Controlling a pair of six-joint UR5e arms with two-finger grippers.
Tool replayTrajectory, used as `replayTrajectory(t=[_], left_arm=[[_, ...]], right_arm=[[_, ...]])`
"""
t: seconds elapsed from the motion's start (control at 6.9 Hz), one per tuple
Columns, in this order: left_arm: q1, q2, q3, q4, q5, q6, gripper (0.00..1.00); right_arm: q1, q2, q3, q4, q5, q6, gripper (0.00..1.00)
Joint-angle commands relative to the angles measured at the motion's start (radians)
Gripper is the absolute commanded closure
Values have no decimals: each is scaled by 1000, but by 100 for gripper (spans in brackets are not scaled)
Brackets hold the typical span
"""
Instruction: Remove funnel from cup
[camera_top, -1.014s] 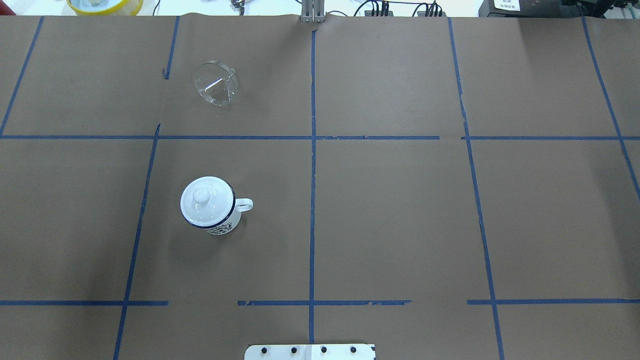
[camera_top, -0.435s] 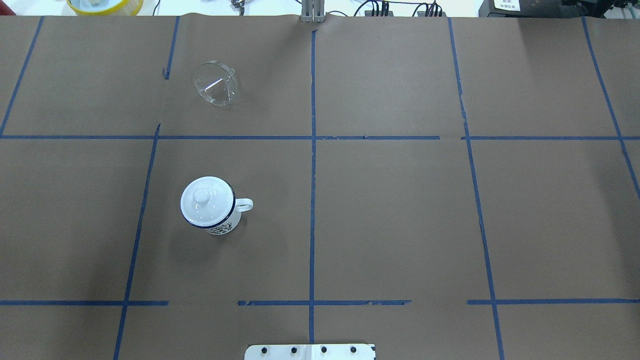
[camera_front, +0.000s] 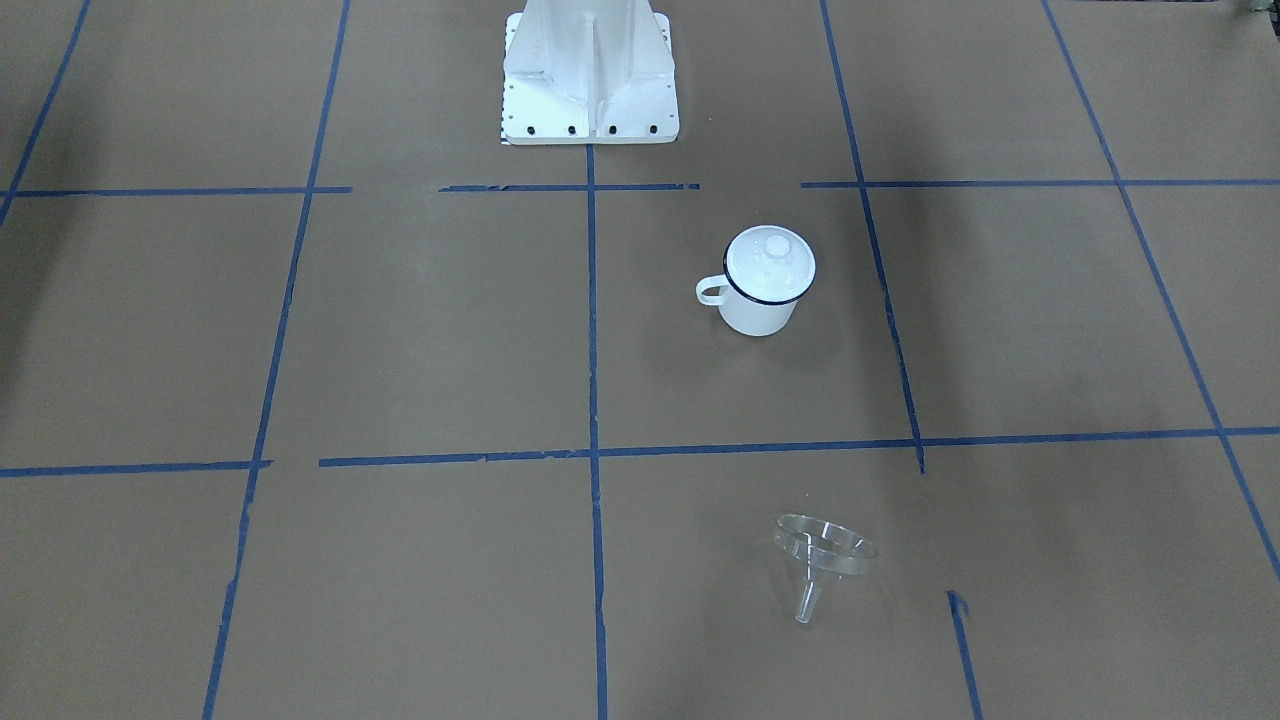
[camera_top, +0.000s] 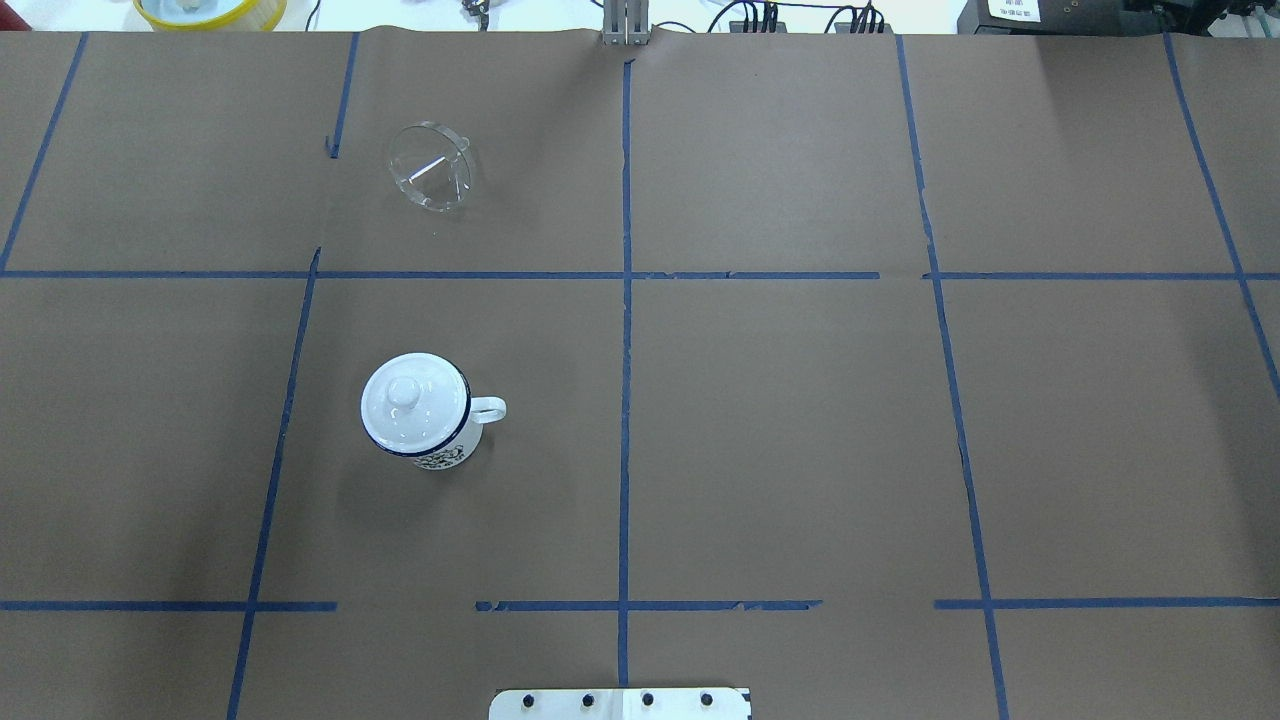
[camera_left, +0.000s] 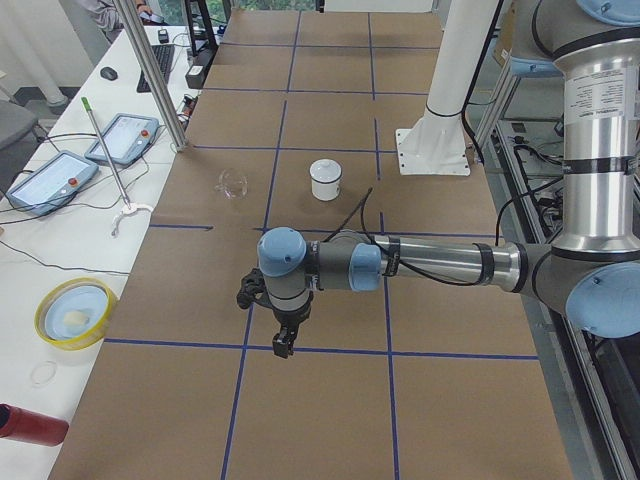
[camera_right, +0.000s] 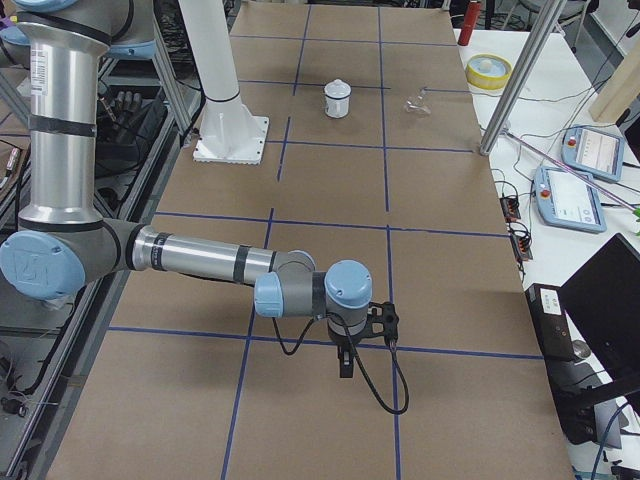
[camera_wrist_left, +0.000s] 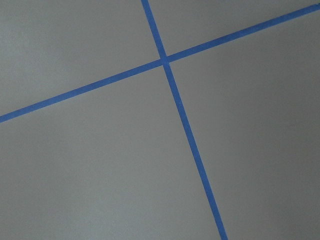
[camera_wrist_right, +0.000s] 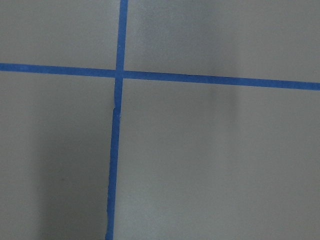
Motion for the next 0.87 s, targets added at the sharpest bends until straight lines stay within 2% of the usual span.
replayTrajectory(t=[0.0, 0.72], left_arm=[[0, 7, 43, -3, -6, 3, 0], [0, -7, 34, -17, 2, 4, 0]], right_arm=[[0, 0, 0, 0, 0, 0, 0], [0, 0, 0, 0, 0, 0, 0]])
